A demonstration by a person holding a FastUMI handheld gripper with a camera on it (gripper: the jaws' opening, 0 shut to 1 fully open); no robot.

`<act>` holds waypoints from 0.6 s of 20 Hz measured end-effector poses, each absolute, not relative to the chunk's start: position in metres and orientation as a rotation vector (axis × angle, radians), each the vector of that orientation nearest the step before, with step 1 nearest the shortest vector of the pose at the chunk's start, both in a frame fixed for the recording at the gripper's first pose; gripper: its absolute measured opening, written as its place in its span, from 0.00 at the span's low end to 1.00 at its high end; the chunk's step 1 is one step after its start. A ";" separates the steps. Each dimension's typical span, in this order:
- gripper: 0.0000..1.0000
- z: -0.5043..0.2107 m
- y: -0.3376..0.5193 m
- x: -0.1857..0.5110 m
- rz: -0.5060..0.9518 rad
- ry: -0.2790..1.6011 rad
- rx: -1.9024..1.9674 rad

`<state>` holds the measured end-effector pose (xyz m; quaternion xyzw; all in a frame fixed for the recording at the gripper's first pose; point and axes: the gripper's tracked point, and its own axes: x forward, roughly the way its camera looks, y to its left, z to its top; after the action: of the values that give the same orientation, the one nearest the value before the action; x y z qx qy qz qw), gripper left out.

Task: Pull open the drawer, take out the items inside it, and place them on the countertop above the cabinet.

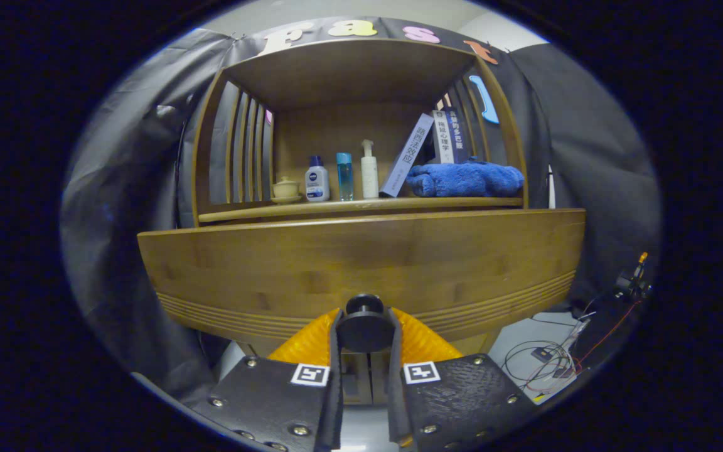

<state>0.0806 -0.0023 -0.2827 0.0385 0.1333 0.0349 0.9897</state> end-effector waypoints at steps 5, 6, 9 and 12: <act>0.29 -0.287 0.002 0.029 0.085 0.299 0.053; 0.29 -0.286 0.003 0.021 0.094 0.307 0.046; 0.28 -0.286 0.005 0.006 0.128 0.325 0.060; 0.29 -0.288 0.003 0.001 0.162 0.400 0.085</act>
<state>0.0010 0.0030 -0.2882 0.0420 0.1983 0.0802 0.9759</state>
